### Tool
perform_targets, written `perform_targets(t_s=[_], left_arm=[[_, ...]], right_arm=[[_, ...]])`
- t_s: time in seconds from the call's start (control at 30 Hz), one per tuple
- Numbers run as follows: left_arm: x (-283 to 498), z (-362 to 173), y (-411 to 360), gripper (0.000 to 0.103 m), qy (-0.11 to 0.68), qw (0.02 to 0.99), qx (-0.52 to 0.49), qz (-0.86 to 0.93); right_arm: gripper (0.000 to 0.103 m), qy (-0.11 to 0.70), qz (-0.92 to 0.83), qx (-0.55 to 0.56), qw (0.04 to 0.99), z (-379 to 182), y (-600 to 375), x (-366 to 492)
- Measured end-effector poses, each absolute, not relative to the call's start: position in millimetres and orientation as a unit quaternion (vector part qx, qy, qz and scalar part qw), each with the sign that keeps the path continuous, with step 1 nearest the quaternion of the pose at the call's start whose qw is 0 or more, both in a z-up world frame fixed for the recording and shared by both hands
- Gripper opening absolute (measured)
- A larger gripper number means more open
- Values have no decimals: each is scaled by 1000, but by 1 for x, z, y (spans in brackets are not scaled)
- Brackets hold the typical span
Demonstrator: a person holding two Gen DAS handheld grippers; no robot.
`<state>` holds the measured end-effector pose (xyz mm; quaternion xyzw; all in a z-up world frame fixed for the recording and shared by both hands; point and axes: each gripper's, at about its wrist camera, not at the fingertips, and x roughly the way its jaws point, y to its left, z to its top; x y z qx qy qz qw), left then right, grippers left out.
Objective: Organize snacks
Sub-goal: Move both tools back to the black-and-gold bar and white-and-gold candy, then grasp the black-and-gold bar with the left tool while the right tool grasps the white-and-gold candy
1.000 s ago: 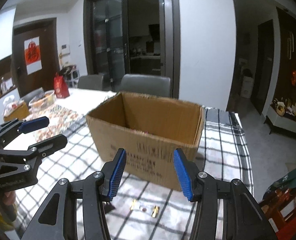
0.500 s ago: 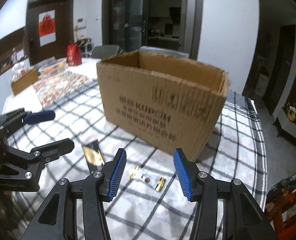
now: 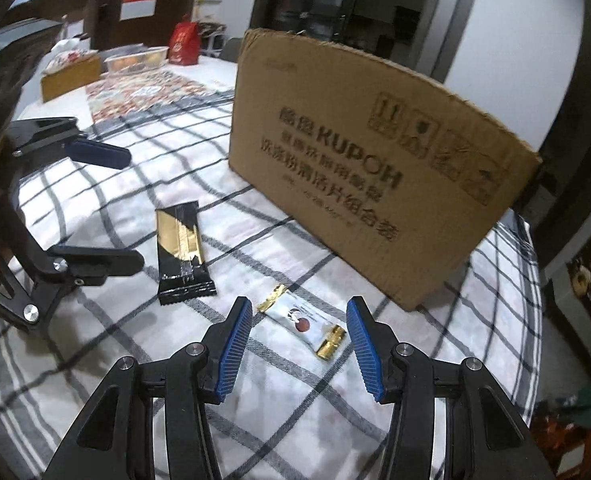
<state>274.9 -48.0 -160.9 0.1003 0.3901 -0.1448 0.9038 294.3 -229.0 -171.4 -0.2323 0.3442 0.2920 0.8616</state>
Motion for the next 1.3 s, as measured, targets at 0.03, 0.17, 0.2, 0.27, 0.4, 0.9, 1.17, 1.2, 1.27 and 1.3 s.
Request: perform_targets(t_s=[0.03, 0.17, 0.2, 0.27, 0.4, 0.9, 1.17, 1.2, 1.27, 1.3], left_arm=[[277, -164, -49, 95, 393, 902, 102, -147], [291, -173, -53, 95, 408, 896, 84, -153], [294, -174, -53, 95, 412, 894, 77, -157], [301, -177, -54, 95, 420, 890, 71, -161], [310, -185, -56, 94, 436, 882, 67, -166], [311, -190, -53, 84, 435, 885, 54, -156], [308, -186, -47, 78, 433, 887, 37, -157], [307, -185, -45, 77, 433, 887, 34, -156], [305, -183, -43, 77, 432, 888, 30, -155], [303, -181, -42, 77, 432, 888, 28, -154]], right_arm=[[50, 347, 299, -231, 858, -173, -229, 296], [50, 359, 313, -223, 851, -178, -232, 309], [50, 365, 315, -215, 849, -179, -234, 313], [50, 376, 322, -203, 845, -183, -236, 320], [50, 397, 326, -184, 838, -194, -241, 330], [22, 416, 360, -170, 818, -197, -236, 336], [21, 418, 345, -119, 832, -188, -236, 327], [21, 417, 340, -114, 835, -186, -236, 325], [21, 417, 338, -101, 838, -183, -235, 320], [21, 415, 334, -93, 841, -181, -234, 317]])
